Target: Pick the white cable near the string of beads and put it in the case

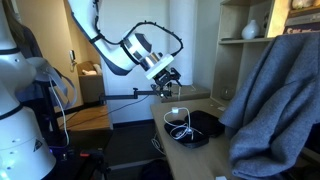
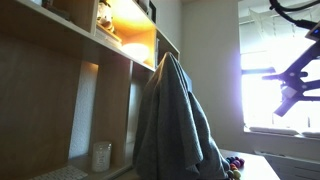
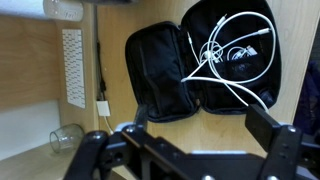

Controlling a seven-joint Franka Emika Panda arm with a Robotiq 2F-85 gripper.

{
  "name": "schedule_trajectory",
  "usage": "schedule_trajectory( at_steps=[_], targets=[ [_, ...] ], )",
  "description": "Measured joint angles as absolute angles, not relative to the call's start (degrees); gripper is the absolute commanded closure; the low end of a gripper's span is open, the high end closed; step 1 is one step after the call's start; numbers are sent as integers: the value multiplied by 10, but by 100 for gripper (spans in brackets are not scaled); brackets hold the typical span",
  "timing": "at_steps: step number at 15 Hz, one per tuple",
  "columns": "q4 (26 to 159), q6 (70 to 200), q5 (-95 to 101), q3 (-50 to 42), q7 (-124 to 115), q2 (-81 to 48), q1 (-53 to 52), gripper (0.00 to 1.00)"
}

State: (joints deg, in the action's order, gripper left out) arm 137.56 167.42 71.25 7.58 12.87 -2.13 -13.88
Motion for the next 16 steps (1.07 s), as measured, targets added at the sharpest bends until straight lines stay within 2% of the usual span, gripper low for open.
schedule_trajectory(
  at_steps=[6, 16],
  targets=[
    [1377, 1688, 737, 46, -54, -22, -126, 0],
    [1371, 1701, 914, 4, -469, -29, -112, 0]
  ],
)
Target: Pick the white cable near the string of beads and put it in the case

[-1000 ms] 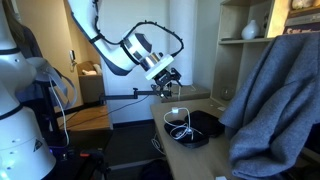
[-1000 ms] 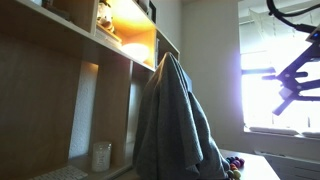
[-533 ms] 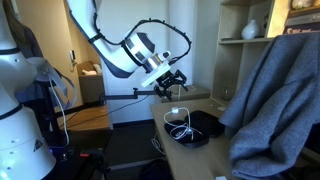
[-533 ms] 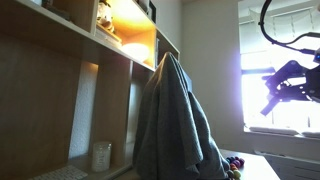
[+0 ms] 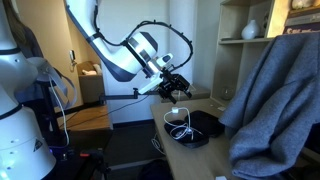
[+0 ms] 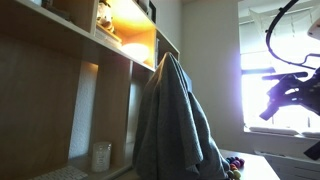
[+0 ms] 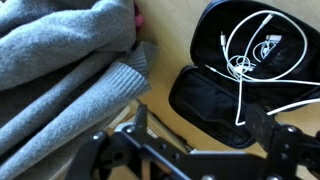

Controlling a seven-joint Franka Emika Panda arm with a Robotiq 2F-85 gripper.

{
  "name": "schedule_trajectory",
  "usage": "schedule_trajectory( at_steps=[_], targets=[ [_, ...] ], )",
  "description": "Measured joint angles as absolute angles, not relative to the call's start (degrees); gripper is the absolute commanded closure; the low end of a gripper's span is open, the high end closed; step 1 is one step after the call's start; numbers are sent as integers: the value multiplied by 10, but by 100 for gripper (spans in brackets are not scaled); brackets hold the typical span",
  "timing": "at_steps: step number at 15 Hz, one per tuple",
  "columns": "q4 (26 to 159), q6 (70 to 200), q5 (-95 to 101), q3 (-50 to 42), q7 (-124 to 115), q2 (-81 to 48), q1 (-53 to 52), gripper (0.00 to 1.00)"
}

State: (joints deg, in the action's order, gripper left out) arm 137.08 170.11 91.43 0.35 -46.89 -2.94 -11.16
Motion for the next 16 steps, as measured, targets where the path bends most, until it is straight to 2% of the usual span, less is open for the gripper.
schedule_trajectory(
  at_steps=[16],
  targets=[
    [1364, 1707, 929, 3, -487, -45, -111, 0]
  ],
)
